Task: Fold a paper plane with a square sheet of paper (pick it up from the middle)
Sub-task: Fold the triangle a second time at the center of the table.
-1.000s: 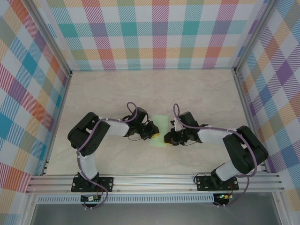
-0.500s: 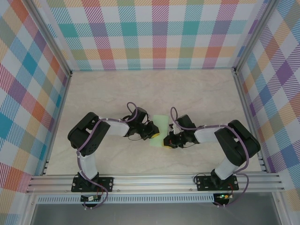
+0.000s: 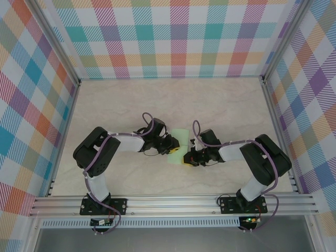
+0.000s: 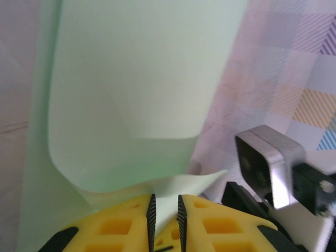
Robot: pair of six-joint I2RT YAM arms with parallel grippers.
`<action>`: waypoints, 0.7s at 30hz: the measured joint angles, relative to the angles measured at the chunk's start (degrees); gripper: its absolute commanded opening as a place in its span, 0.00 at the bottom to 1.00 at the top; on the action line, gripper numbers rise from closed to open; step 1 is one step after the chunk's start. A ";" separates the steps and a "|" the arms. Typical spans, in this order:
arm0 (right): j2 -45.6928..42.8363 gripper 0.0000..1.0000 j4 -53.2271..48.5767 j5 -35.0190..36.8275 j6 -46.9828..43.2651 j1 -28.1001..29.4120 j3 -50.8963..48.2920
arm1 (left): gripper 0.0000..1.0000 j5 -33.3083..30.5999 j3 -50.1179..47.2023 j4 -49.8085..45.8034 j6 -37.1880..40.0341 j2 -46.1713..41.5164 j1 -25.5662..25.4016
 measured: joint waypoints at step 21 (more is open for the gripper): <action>0.79 0.00 -1.01 -1.16 0.33 -0.42 0.90 | 0.17 -5.38 -0.63 -0.42 -0.48 1.51 -4.87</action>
